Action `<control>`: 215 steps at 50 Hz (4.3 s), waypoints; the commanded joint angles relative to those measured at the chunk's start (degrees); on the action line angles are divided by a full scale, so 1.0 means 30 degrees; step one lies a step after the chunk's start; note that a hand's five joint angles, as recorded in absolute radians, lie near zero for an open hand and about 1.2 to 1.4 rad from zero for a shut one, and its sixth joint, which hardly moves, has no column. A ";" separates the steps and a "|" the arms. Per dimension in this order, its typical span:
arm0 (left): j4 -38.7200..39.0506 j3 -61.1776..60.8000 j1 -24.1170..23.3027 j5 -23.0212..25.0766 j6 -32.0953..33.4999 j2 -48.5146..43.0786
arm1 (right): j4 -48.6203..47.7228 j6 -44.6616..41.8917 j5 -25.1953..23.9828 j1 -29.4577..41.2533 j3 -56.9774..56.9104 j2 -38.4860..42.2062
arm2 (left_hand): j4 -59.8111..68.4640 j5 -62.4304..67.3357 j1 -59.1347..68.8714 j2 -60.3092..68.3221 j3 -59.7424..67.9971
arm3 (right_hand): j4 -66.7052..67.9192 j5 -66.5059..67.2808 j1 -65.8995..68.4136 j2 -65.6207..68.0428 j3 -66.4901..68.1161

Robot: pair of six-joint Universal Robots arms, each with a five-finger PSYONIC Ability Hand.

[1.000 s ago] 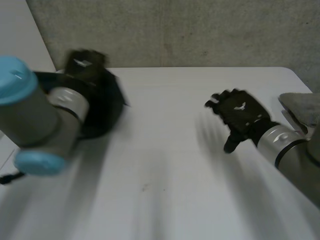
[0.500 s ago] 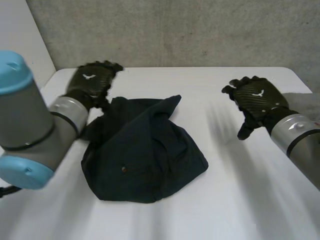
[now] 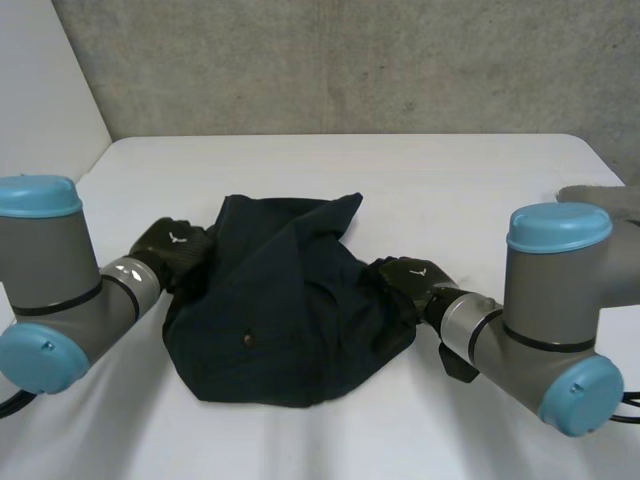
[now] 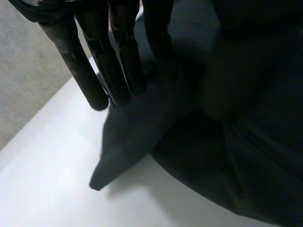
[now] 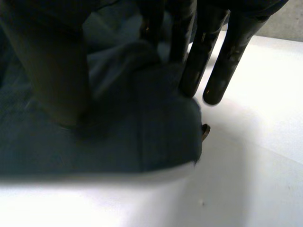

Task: Fold the laundry.

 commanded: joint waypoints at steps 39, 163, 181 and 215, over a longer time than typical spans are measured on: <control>0.2383 -0.2491 -0.1359 -0.4937 -0.6199 0.5831 | 0.2474 -0.8893 -0.0946 0.0477 -0.4500 -0.2087 | -0.9198 -0.9114 -1.0596 -0.9618 -0.9117 | 1.6107 1.6201 1.7372 1.6008 1.6147; 0.5524 0.7203 -0.3292 -0.2733 -0.4496 0.1984 | 0.3588 -0.3795 -0.2823 -0.1779 -2.3061 0.8194 | 1.3110 1.3195 1.1713 1.2691 1.3191 | 1.6107 1.6201 1.7372 1.6008 1.6147; 0.9073 0.4402 -0.2940 -0.4259 -0.4027 0.6610 | 0.1913 -0.3823 -0.4049 -0.2334 -1.9678 -0.0447 | 1.3110 1.3195 1.1713 1.2691 1.3191 | 1.6107 1.6201 1.7372 1.6008 1.6147; 0.5761 -0.6268 -0.3878 -0.4405 -0.4202 0.5322 | 0.3063 -0.6933 -0.3056 -0.3155 -0.2158 -0.2174 | 1.3110 1.3195 1.1713 1.2691 1.3191 | -0.7226 -0.7132 -0.5961 -0.7325 -0.7186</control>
